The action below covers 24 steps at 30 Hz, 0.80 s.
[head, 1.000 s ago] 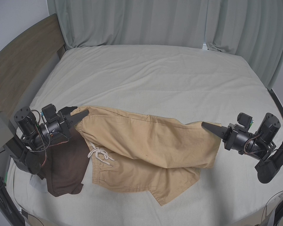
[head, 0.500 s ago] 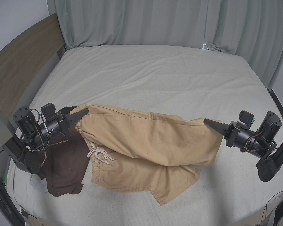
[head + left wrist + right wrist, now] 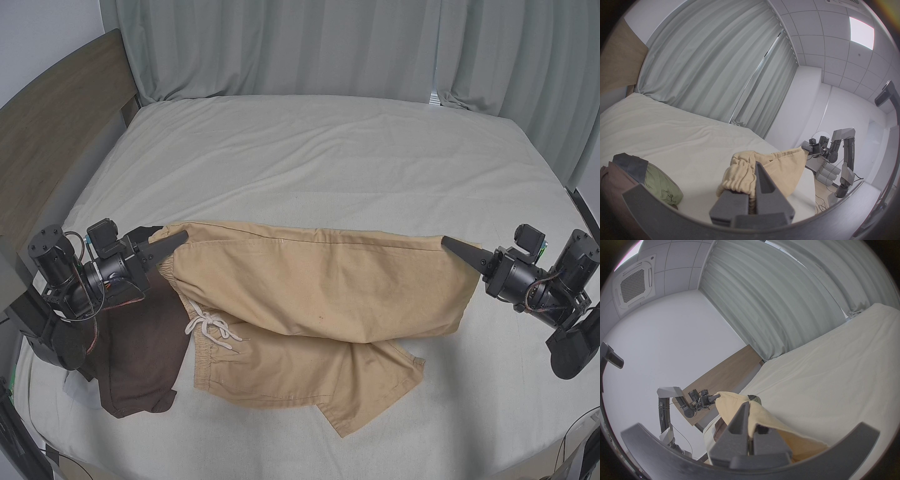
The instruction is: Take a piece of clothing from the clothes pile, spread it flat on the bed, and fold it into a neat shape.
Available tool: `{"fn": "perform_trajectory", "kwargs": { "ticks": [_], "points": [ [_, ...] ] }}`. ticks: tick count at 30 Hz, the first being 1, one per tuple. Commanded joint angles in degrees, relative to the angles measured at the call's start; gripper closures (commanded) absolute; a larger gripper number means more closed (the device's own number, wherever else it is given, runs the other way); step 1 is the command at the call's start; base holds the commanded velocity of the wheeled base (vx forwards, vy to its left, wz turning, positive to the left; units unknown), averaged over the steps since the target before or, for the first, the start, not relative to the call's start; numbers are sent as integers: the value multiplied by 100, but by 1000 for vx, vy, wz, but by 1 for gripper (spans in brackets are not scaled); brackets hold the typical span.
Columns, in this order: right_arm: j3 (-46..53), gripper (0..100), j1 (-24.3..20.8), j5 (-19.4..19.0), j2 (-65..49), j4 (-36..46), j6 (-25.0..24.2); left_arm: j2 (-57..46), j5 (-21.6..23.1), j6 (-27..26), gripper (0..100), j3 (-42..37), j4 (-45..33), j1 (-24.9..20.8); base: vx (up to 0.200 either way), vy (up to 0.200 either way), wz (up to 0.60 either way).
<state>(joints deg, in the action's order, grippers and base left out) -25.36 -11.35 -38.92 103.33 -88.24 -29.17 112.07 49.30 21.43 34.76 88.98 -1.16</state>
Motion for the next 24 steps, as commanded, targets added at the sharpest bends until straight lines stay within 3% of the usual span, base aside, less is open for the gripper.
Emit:
{"fn": "perform_trajectory", "kwargs": {
  "ticks": [1, 24],
  "points": [
    [-40, 100, 28, -1, -6, -1, -1, -1, 1, 1, 100, 5, 14, 2, 0, 0, 0],
    [-242, 100, 449, 43, 153, -1, 8, -1, 1, -16, 100, -21, 14, 2, 0, 0, 0]
  ]
}}
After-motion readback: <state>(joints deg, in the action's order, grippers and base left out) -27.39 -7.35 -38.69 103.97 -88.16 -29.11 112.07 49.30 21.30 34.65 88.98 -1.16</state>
